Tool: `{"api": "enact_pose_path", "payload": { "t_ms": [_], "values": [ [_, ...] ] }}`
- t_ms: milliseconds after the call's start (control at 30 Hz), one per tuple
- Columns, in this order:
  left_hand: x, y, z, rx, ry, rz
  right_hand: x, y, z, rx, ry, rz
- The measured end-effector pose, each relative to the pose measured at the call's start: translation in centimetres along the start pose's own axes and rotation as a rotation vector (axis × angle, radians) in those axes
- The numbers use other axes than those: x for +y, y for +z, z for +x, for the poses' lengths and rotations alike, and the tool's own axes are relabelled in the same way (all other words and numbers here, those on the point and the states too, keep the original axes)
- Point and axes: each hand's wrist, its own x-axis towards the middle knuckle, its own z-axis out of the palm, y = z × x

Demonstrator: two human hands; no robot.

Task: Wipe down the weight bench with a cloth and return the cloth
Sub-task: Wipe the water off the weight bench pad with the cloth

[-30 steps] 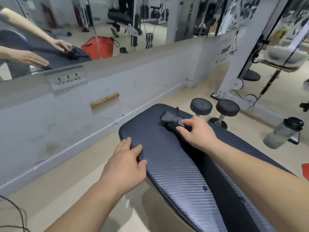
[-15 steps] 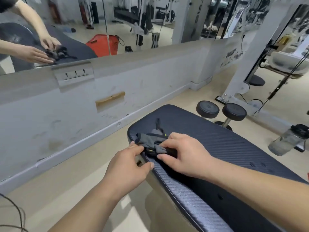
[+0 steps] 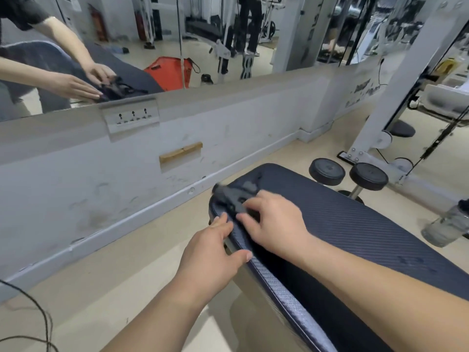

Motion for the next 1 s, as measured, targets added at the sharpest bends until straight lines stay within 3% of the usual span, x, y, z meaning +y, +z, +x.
{"api": "enact_pose_path", "payload": {
  "t_ms": [100,167,233,333,367,433,567,667,733,800,900,1000],
  "values": [
    [0.4,0.0,-0.1,0.031,0.014,0.080,1.4,-2.0,-3.2,-0.085,-0.215,0.107],
    [0.4,0.2,-0.1,0.006,0.020,0.096,4.3,-2.4,-2.1,-0.129,-0.252,0.016],
    [0.5,0.2,-0.2,-0.032,0.006,0.088,7.0,-2.5,0.5,-0.080,-0.111,-0.126],
    [1.0,0.1,-0.4,-0.080,-0.007,0.050,8.2,-1.7,3.0,0.064,0.410,-0.103],
    [1.1,0.1,-0.4,-0.087,-0.017,0.053,7.3,-1.1,3.1,0.083,0.473,-0.133],
    [1.2,0.1,-0.3,-0.094,-0.010,0.087,4.2,-0.4,2.1,0.070,0.396,-0.209],
    [1.1,0.3,-0.2,-0.107,-0.017,0.155,-1.0,-0.7,-4.0,0.038,0.063,-0.038],
    [0.7,0.4,-0.3,-0.058,0.015,0.190,-0.2,-2.7,-7.8,-0.025,-0.176,0.072],
    [0.5,0.6,-0.5,-0.056,0.033,0.211,2.9,-3.4,-6.9,-0.046,-0.235,-0.019],
    [0.7,0.6,-1.0,-0.075,0.030,0.246,6.1,-3.7,-4.5,-0.045,-0.092,-0.189],
    [1.4,0.5,-1.4,-0.075,0.056,0.266,8.1,-3.5,-2.2,0.011,0.355,-0.149],
    [2.3,0.5,-1.4,-0.064,0.116,0.264,5.8,-2.6,-3.1,0.018,0.367,-0.133]
  ]
}}
